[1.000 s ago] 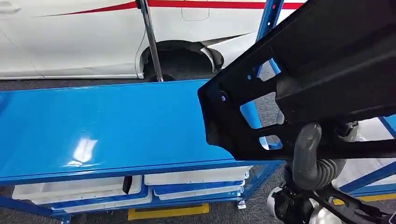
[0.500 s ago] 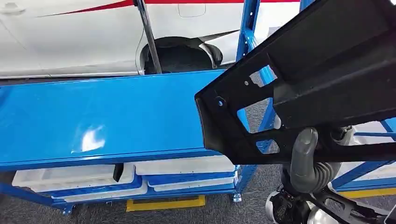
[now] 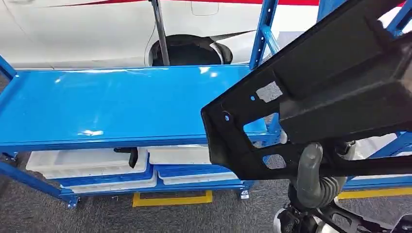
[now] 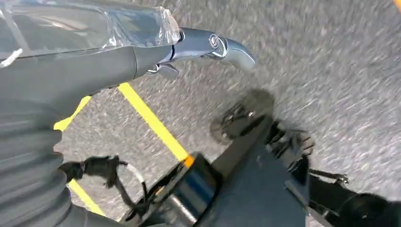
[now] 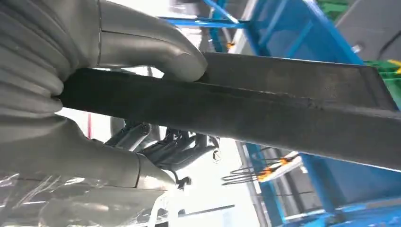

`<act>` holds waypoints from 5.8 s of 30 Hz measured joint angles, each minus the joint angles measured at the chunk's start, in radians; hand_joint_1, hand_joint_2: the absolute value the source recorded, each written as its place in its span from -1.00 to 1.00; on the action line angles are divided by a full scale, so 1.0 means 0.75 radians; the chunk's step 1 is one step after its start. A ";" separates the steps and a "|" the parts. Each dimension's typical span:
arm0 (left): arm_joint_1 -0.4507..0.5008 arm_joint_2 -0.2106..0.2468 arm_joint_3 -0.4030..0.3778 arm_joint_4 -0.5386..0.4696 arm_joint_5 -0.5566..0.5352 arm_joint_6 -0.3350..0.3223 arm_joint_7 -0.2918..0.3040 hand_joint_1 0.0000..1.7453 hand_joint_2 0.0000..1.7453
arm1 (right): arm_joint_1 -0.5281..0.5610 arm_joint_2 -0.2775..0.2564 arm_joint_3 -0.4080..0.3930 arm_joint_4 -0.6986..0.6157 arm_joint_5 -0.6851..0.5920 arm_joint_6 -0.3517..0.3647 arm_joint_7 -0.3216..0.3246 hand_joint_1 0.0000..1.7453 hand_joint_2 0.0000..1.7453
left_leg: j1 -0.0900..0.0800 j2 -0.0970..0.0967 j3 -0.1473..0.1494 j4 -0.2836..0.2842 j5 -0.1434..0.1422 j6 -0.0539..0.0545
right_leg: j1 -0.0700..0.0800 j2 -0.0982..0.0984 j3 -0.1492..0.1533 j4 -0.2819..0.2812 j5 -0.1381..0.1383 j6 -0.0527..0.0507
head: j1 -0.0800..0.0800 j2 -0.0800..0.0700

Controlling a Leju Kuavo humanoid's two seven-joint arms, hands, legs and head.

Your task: Take the parts from the cabinet and place them on the table.

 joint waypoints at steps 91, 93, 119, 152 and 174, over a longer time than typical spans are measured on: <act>0.031 -0.096 -0.112 0.004 0.129 0.129 -0.014 -1.00 1.00 | 0.208 -0.036 -0.311 0.052 -0.290 -0.082 -0.033 1.00 1.00 | 0.011 -0.050 0.004 0.024 -0.011 0.001 | 0.004 -0.001 0.042 0.014 -0.114 -0.012 | -0.001 0.000; 0.032 -0.097 -0.112 0.004 0.128 0.129 -0.014 -1.00 1.00 | 0.208 -0.041 -0.313 0.049 -0.290 -0.082 -0.033 1.00 1.00 | 0.017 -0.085 0.008 0.029 -0.012 -0.003 | -0.003 0.004 0.115 -0.156 -0.002 -0.005 | -0.001 0.000; 0.025 -0.104 -0.142 0.009 0.161 0.131 -0.021 -1.00 1.00 | 0.299 -0.047 -0.369 0.026 -0.283 0.016 -0.092 1.00 1.00 | -0.012 -0.006 -0.004 0.029 -0.011 0.022 | 0.012 -0.004 0.130 -0.131 -0.101 -0.025 | -0.007 0.000; 0.026 -0.108 -0.162 0.011 0.204 0.115 -0.035 -1.00 1.00 | 0.323 -0.037 -0.403 0.028 -0.305 0.035 -0.113 1.00 1.00 | -0.001 -0.053 -0.003 0.030 -0.017 0.006 | -0.007 0.001 0.025 0.021 -0.113 -0.008 | -0.010 0.000; 0.023 -0.103 -0.169 0.012 0.232 0.105 -0.021 -1.00 1.00 | 0.306 -0.035 -0.413 0.028 -0.301 0.050 -0.110 1.00 1.00 | -0.033 0.075 -0.028 0.068 -0.045 -0.011 | 0.020 -0.147 0.228 -0.399 0.063 -0.056 | -0.019 0.000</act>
